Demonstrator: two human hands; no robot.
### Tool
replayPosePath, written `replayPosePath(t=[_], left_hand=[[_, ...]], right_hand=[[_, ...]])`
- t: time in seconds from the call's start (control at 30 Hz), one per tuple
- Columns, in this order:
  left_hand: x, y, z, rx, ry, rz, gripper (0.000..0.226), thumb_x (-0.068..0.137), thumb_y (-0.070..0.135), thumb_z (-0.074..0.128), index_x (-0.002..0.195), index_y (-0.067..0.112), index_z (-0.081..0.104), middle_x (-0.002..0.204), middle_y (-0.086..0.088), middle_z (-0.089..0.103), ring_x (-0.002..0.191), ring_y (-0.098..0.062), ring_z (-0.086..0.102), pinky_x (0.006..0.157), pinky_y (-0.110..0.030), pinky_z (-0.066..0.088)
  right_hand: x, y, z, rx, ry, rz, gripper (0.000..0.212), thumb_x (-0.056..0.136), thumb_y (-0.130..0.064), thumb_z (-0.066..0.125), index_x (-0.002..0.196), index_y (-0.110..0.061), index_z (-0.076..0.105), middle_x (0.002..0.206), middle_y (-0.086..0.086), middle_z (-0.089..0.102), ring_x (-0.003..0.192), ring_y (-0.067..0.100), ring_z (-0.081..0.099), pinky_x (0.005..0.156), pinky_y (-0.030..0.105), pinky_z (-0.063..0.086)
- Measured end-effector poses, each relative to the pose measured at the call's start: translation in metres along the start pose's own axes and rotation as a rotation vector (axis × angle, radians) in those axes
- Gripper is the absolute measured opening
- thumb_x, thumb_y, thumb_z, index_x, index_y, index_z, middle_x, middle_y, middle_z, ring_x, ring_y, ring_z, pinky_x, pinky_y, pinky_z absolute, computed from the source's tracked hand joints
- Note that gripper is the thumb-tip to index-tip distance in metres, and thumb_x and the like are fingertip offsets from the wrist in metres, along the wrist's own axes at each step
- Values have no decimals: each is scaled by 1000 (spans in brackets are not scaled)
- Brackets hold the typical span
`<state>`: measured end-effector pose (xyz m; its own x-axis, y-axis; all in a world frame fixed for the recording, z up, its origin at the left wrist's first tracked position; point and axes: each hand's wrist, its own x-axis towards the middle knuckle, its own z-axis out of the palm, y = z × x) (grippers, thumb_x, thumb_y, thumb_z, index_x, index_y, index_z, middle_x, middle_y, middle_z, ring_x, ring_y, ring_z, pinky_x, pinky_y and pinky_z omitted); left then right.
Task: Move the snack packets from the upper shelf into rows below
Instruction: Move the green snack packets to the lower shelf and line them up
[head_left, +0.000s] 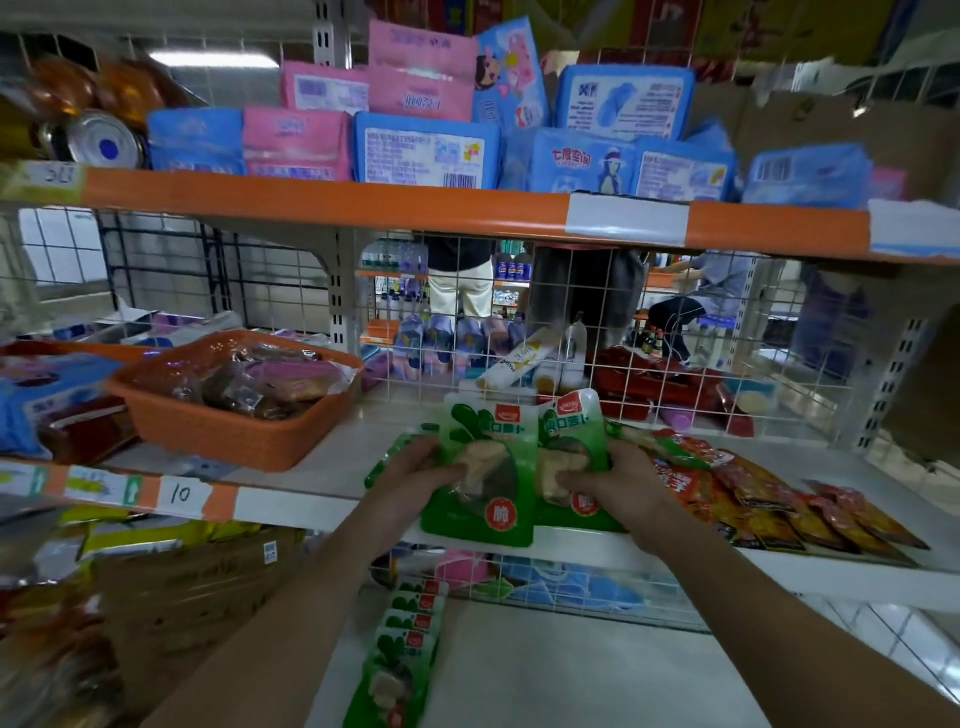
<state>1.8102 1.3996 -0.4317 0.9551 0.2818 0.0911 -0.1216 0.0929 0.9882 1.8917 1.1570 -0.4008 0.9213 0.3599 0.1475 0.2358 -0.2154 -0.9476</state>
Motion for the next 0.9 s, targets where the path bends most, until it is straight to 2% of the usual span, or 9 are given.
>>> replayPosePath(t=[0.1,0.23,0.33,0.43,0.47,0.57,0.7,0.9], left_hand=[[-9,4,5,17,-8,4,32,84,1,70,114,11,69,109,-9,74,106,-29,69,102,-47,50],[-21,6,6,-7,-6,7,30,87,-5,64,115,5,67,110,-16,73,105,-35,69,100,-49,51],[-37,11,13,-18,-33,11,34,87,-7,64,118,6,66,113,-14,73,105,-30,70,90,-40,57],[-54,12,21,-12,-75,6,26,87,-7,65,111,3,66,106,-12,75,95,-24,73,72,-29,59],[-59,12,24,1,-84,0,23,86,-5,68,108,2,66,105,-13,74,95,-26,73,72,-30,58],[-72,6,29,39,-119,-8,34,83,-1,73,116,5,65,112,-16,72,106,-32,69,83,-37,56],[-92,-6,35,33,-90,-67,38,83,-7,71,113,15,69,107,-8,75,96,-24,73,73,-32,58],[-105,-33,30,40,-71,-124,36,82,-6,72,113,12,69,107,-11,75,98,-28,72,82,-42,59]], right_hand=[[-8,-5,-15,24,2,-17,36,75,9,77,100,-16,69,97,4,75,89,19,70,73,30,57],[-23,-6,-34,36,7,-23,36,78,8,74,104,-14,68,98,3,74,90,17,70,69,25,54],[-36,-1,-45,57,-3,-36,35,78,9,74,98,-20,69,99,4,75,91,19,70,75,32,57],[-54,2,-52,87,-9,-27,37,77,8,74,108,-12,71,104,9,75,95,26,72,82,41,59],[-58,5,-54,93,-13,-22,38,77,8,75,110,-8,71,104,11,75,95,28,72,82,44,60],[-74,10,-60,99,-32,-8,39,76,8,76,113,-6,71,102,11,76,95,30,73,85,49,59],[-97,20,-70,59,-51,-22,39,75,8,76,109,-13,72,103,7,76,95,26,72,86,45,59],[-116,46,-74,86,-119,30,39,78,8,74,110,-13,72,106,8,76,98,25,72,88,44,58]])
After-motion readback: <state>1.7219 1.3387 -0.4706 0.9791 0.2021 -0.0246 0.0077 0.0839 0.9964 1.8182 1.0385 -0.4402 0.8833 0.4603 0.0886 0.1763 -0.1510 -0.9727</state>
